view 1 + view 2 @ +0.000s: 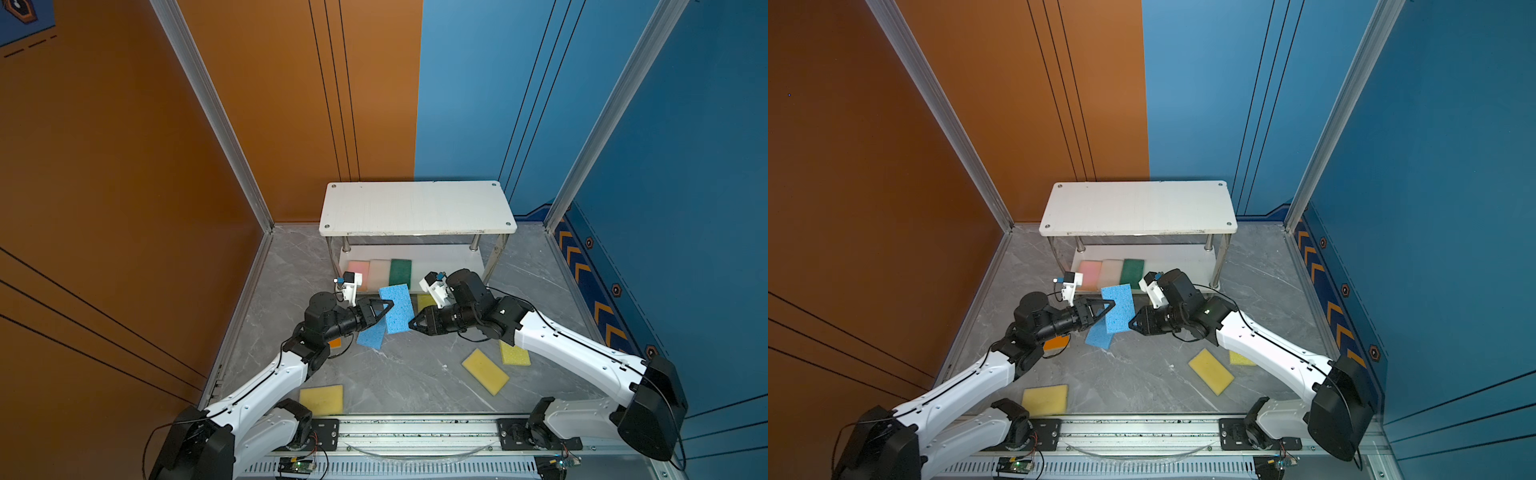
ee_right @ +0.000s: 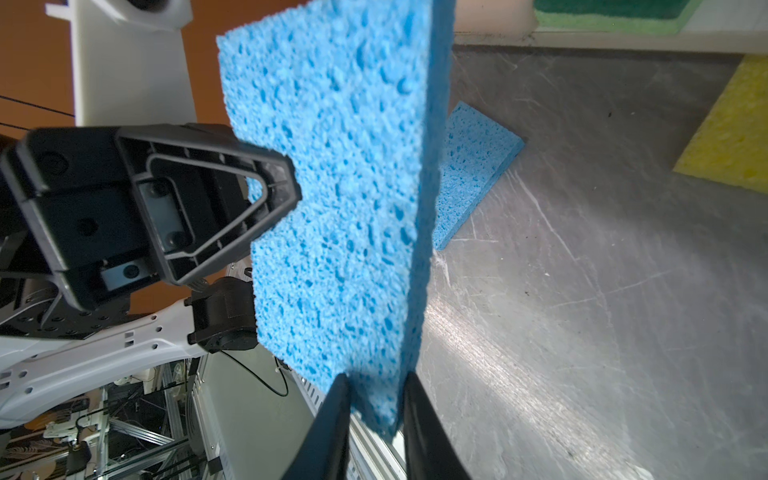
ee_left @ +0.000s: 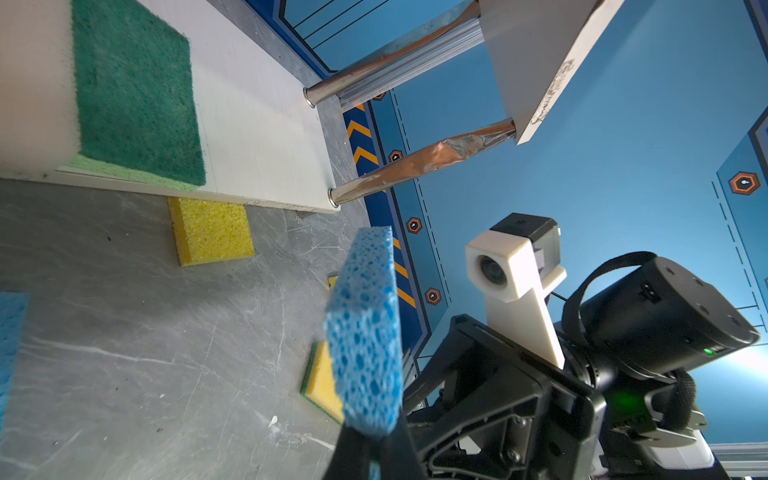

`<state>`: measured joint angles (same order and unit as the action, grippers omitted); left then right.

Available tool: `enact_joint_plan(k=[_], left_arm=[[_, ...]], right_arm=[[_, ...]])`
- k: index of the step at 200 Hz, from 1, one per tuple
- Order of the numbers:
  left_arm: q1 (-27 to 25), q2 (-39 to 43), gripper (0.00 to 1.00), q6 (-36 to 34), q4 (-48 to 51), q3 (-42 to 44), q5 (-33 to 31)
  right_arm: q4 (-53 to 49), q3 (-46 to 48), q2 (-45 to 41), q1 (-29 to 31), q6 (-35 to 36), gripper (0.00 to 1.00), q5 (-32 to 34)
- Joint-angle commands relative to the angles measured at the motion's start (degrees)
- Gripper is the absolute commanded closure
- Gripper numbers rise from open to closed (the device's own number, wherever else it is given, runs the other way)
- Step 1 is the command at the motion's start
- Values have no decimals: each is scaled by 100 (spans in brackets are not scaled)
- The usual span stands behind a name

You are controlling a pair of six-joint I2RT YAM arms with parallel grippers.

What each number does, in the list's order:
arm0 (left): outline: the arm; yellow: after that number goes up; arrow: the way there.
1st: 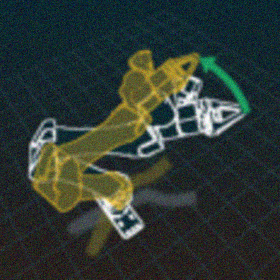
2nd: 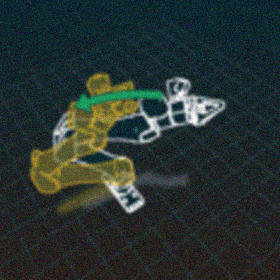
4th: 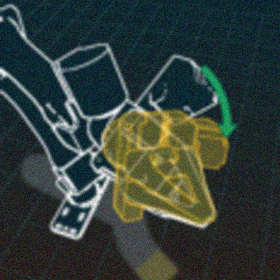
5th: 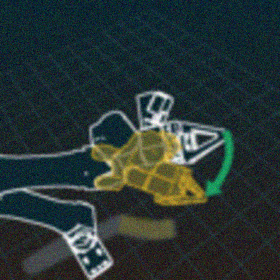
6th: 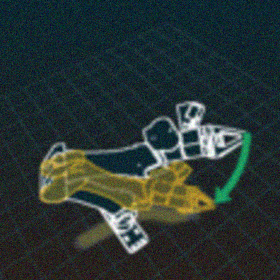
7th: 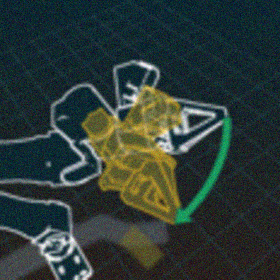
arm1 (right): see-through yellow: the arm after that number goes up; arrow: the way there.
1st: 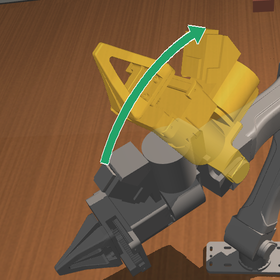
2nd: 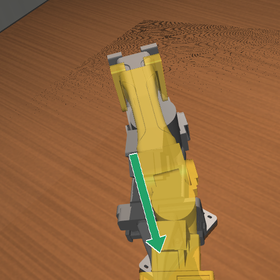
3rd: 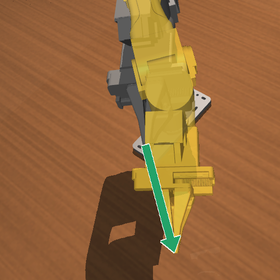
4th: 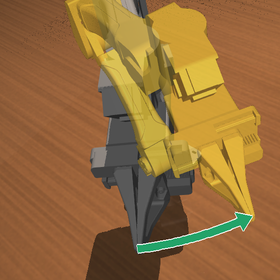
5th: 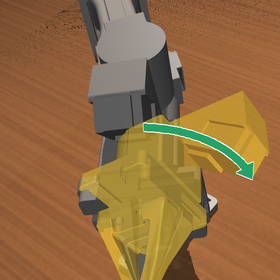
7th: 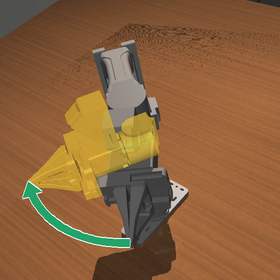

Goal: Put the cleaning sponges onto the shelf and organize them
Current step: 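Lift the blue sponge with the right gripper toward the left gripper, then carry the blue sponge onto the lower tier beside the green sponge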

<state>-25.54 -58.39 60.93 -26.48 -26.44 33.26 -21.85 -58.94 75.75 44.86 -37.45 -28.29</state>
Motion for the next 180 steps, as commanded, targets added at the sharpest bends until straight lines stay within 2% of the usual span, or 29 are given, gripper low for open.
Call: enact_joint_plan(k=[1, 29, 42, 51, 74, 94, 109, 146, 180], left_arm=[[25, 82, 96, -64, -156, 112, 50], [40, 88, 96, -67, -156, 118, 59], [63, 83, 93, -65, -156, 126, 67], [95, 87, 86, -71, -156, 126, 80], [221, 107, 59, -37, -156, 160, 124], [388, 198, 47, 4, -156, 202, 183], [565, 315, 34, 82, -135, 274, 182], [1070, 789, 25, -95, 776, 308, 103], [1361, 1260, 21, -424, 1823, 196, 10]], right_arm=[[170, 25, 104, 88, -17, 83, -62], [172, 39, 76, 88, -22, 91, 29], [170, 56, 31, 79, -53, 94, 118], [170, 72, 3, 64, -80, 95, 189], [149, 149, -99, -34, -173, 99, 390], [117, 205, -196, -190, -236, 100, 563], [87, 257, -261, -369, -280, 100, 694], [-64, 222, -300, -1083, -75, 100, 1079], [-84, 7, 80, -1359, 237, 100, 1566]])
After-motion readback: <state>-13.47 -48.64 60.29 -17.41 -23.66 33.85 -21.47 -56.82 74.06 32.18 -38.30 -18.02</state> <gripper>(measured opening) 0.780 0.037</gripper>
